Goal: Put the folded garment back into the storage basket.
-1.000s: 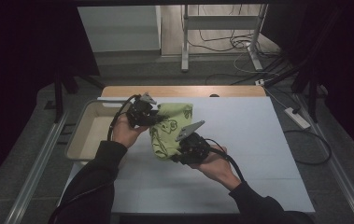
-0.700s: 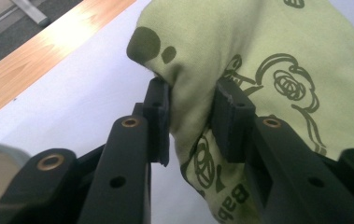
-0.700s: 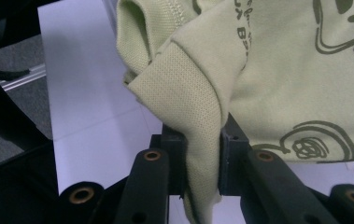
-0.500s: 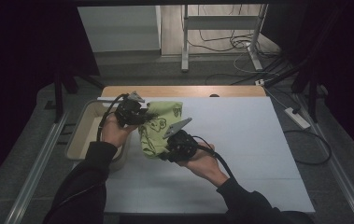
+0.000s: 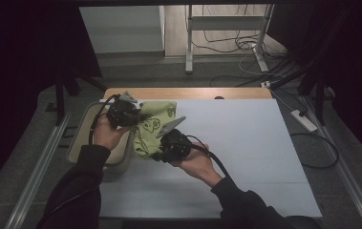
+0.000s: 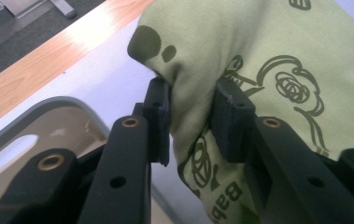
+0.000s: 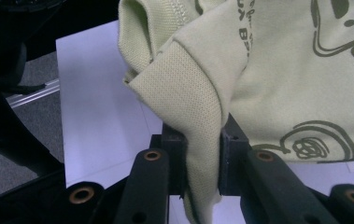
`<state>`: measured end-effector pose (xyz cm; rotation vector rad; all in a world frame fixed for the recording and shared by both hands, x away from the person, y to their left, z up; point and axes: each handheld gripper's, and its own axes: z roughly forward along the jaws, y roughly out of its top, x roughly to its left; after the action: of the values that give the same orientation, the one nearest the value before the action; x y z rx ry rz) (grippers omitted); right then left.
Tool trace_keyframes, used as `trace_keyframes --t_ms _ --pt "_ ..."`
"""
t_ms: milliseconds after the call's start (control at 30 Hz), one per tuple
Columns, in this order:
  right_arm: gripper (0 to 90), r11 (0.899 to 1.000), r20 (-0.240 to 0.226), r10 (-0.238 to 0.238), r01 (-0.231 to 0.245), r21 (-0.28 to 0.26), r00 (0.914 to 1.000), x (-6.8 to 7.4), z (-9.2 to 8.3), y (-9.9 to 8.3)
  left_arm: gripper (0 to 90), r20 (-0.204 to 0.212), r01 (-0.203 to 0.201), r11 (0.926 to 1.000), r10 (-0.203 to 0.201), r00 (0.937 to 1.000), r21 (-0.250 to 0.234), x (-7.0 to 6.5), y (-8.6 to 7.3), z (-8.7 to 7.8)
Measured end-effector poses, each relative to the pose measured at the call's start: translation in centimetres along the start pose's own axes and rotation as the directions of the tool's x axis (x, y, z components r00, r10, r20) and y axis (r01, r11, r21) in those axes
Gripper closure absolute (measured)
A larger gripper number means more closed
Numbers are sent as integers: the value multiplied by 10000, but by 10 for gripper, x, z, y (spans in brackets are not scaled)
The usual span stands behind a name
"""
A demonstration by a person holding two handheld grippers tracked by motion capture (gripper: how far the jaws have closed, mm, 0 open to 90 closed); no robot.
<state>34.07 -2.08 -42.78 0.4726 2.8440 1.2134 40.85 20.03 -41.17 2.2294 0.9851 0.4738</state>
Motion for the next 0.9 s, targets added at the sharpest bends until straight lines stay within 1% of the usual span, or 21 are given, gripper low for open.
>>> trace_keyframes --t_ms 200,467,900 --pt "763 10000 -78 -61 60 -70 10000 2 4 9 691 -168 53 10000 -54 9998 -25 5 -2 -8" --pt "763 9998 -190 -137 134 -156 9997 6 14 25 691 -445 210 9998 -209 9988 24 17 -7 -19" --pt "763 9996 -367 -99 89 -277 9993 9 35 43 691 -798 518 9986 -505 9955 140 35 -20 -29"
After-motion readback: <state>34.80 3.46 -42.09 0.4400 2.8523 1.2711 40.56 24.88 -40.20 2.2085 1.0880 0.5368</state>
